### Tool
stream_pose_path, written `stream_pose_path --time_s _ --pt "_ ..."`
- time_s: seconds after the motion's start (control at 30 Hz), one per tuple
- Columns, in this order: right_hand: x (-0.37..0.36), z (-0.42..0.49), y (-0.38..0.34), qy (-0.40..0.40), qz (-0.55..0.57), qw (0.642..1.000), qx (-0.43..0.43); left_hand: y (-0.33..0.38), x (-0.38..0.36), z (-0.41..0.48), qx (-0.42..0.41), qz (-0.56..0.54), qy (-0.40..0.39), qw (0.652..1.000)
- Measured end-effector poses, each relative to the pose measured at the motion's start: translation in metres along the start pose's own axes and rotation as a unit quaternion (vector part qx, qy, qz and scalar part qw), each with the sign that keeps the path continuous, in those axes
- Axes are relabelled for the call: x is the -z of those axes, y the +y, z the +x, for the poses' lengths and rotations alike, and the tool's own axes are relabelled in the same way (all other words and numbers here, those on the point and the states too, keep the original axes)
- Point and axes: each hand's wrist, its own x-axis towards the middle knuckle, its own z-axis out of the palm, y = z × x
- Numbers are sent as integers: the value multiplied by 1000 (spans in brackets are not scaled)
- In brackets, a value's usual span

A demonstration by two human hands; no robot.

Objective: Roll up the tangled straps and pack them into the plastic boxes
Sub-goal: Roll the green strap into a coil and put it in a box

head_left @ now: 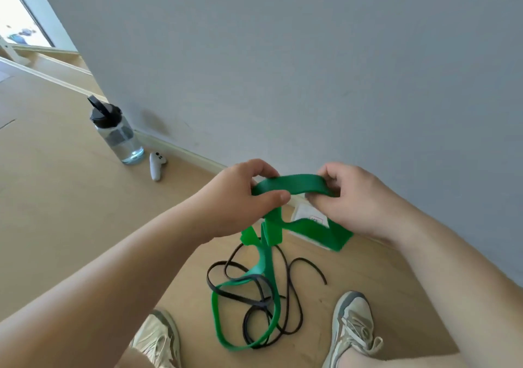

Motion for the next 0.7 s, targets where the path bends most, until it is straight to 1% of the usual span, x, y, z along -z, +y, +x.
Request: stream_pose_path --time_s 0.1,0.2,0.27,0.37,0.43,0.5,0.57,0.63,0.7 --pt "4 2 5 -57 16 998 -26 -6 -4 4 -23 66 9 998" --pt "1 4 11 -74 -45 996 -31 -9 -4 7 -38 74 24 996" --pt "-1 5 11 -40 -53 997 -24 -9 -3 6 -36 94 23 995" --pt "-3 1 6 31 23 999 11 -12 -3 4 -26 176 16 984" --pt "-4 -4 -1 44 71 996 43 -14 -6 2 -21 207 -1 978" --pt "-7 -10 -8 25 102 992 64 -13 -11 -2 -35 185 -14 982" --pt "-11 -14 -12 11 135 988 81 -12 -20 -2 -84 138 -10 987" --pt "-15 -14 -13 24 157 982 105 -10 -27 -3 -126 94 10 988" --pt "-15 -12 -12 47 166 977 122 -8 -29 -1 -141 34 34 989"
